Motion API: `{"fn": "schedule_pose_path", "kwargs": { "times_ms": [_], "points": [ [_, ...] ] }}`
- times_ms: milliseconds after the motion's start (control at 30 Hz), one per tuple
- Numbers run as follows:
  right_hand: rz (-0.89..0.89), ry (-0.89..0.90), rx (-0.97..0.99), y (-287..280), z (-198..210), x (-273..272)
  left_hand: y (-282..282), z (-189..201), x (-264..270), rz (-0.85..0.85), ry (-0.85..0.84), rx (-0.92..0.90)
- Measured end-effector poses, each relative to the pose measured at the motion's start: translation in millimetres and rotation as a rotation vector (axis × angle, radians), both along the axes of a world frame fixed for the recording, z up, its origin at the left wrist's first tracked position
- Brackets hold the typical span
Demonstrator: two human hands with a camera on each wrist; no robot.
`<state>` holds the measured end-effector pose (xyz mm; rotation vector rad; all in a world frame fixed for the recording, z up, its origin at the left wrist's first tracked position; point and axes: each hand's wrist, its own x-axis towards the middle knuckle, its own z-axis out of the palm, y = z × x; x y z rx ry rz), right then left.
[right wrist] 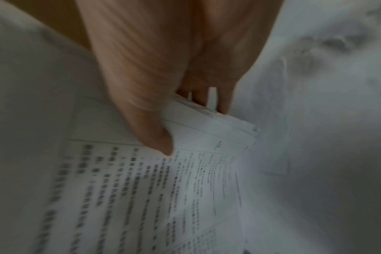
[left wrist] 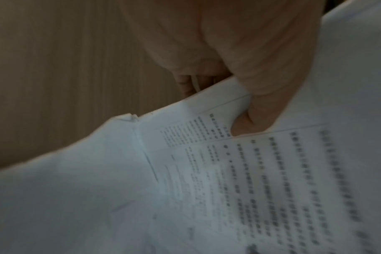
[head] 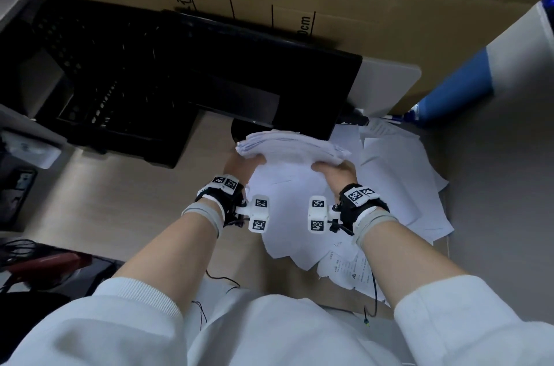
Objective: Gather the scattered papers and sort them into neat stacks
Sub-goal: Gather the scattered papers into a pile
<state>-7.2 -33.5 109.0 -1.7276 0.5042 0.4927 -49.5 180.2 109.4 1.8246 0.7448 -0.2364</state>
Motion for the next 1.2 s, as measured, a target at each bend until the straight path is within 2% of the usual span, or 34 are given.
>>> {"fn": "schedule_pose_path", "kwargs": {
  "times_ms": [67, 133, 300, 400, 500, 600, 733, 867, 1000, 1100, 1167, 1200],
  "points": [
    [0.08, 0.123, -0.1, 2, -6, 0, 3, -13, -4, 0.003, -0.005, 0.01],
    [0.115, 0.141, -0.145, 3, -4, 6, 2, -19, -4, 0.009, -0.024, -0.025],
    [0.125, -0.069, -0.07, 18, 14, 7, 13, -11, -2, 0.076, -0.057, -0.085],
    [0.129, -0.05, 0.025, 24, 19, 4, 26, -8, -12, 0.022, -0.043, -0.176],
    [0.162, -0.036, 0.038, 29, 20, -1, 35, -8, -24, 0.028, -0.006, -0.188],
    [0.18, -0.024, 0.081, 35, 18, -12, 39, -12, -38, 0.161, -0.005, -0.182],
    [0.371, 0.017, 0.02, 38, 6, -27, 43, -4, -62, 0.407, -0.07, -0.21],
    [0.454, -0.026, 0.008, 53, 0, -40, 51, 7, -93, 0.506, -0.106, -0.271],
    [0.502, -0.086, 0.073, 75, 2, -57, 57, 15, -133, 0.537, -0.278, -0.138],
    [0.567, -0.12, 0.104, 93, 7, -71, 58, 25, -163, 0.456, -0.42, 0.0],
    [0.587, -0.118, 0.102, 105, 10, -81, 61, 29, -176, 0.412, -0.419, 0.153],
    [0.599, -0.125, 0.099, 110, 12, -85, 62, 32, -181, 0.399, -0.391, 0.169]
  ]
}}
